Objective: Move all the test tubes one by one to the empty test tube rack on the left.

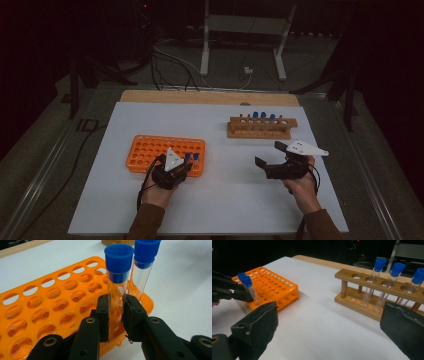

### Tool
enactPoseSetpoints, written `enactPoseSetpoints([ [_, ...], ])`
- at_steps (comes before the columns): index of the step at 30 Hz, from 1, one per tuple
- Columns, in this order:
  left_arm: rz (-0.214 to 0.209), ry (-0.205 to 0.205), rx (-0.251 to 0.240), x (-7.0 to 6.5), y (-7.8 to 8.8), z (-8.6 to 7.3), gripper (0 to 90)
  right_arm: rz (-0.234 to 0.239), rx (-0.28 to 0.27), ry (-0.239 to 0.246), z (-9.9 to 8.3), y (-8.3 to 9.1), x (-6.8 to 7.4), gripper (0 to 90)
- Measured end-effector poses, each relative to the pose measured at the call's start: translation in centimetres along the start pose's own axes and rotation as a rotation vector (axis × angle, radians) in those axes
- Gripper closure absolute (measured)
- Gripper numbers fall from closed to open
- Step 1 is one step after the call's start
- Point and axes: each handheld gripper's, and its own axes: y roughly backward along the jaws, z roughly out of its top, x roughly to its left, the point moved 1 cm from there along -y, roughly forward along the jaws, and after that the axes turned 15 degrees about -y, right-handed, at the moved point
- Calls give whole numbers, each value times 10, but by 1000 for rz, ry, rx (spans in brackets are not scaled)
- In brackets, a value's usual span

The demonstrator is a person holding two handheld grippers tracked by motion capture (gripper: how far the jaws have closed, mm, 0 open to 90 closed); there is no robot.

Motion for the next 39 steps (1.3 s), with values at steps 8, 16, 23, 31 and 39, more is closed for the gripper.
enactPoseSetpoints([
  [8,-12,44,-54,5,13,1,562,-18,2,4,4,-2,-1,21],
  [16,-14,111,-182,11,26,-3,283,-57,-11,6,19,-5,-8,22],
  [23,18,167,-236,15,32,-4,143,-112,-13,19,30,-13,-16,22],
  [31,58,189,-228,18,34,-5,9,-176,-22,-12,47,-23,-38,157],
  [39,52,189,-234,17,34,-5,10,-235,-2,-62,55,-44,-61,258],
])
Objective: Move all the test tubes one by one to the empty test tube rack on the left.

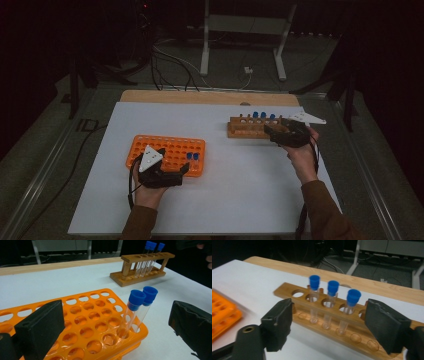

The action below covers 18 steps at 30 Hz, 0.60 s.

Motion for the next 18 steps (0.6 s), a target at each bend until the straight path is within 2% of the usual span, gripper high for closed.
enactPoseSetpoints([
  [4,-5,0,14,-1,-2,0,10,-54,8,-16,3,-15,-8,391],
  [6,-6,-2,16,-1,-2,0,10,-71,18,-31,3,-21,-13,499],
  [9,-8,0,12,-1,-1,0,12,-94,19,-46,2,-29,-19,588],
  [11,-8,-1,11,-1,-1,-1,12,-107,18,-47,1,-33,-22,627],
  [15,-7,-2,22,-2,-1,-1,14,-103,22,-42,-1,-39,-24,712],
  [18,-9,-2,21,-2,-1,-1,14,-102,19,-42,-2,-42,-24,731],
])
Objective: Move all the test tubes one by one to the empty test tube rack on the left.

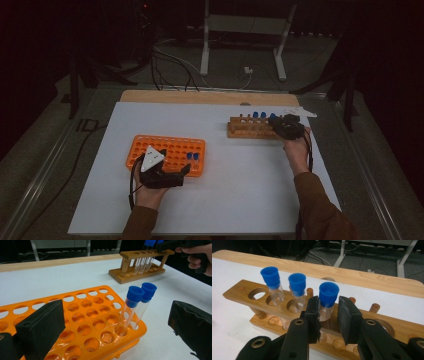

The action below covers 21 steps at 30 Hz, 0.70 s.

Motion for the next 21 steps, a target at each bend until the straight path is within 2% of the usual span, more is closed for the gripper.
enactPoseSetpoints([
  [12,-3,0,-3,0,1,0,15,12,-12,9,-2,-7,5,764],
  [18,-3,2,-4,0,1,0,16,-1,-19,8,-2,-8,7,776],
  [21,-2,3,-5,1,2,0,16,0,-36,-16,-1,-5,6,777],
])
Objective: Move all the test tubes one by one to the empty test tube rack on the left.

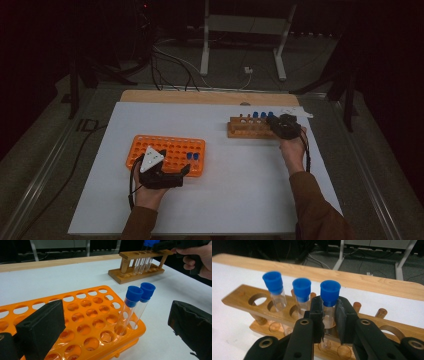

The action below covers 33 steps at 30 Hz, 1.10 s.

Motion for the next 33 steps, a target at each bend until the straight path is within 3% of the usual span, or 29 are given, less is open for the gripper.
enactPoseSetpoints([
  [10,-4,-6,5,-1,-1,0,16,38,-90,-14,17,24,2,777],
  [16,-6,-10,8,-1,-2,0,16,70,-136,8,32,40,10,777],
  [28,-10,-19,11,-3,-4,1,16,140,-132,61,31,61,23,777],
  [33,-11,-48,11,-8,-4,5,16,190,-119,69,25,71,31,777],
])
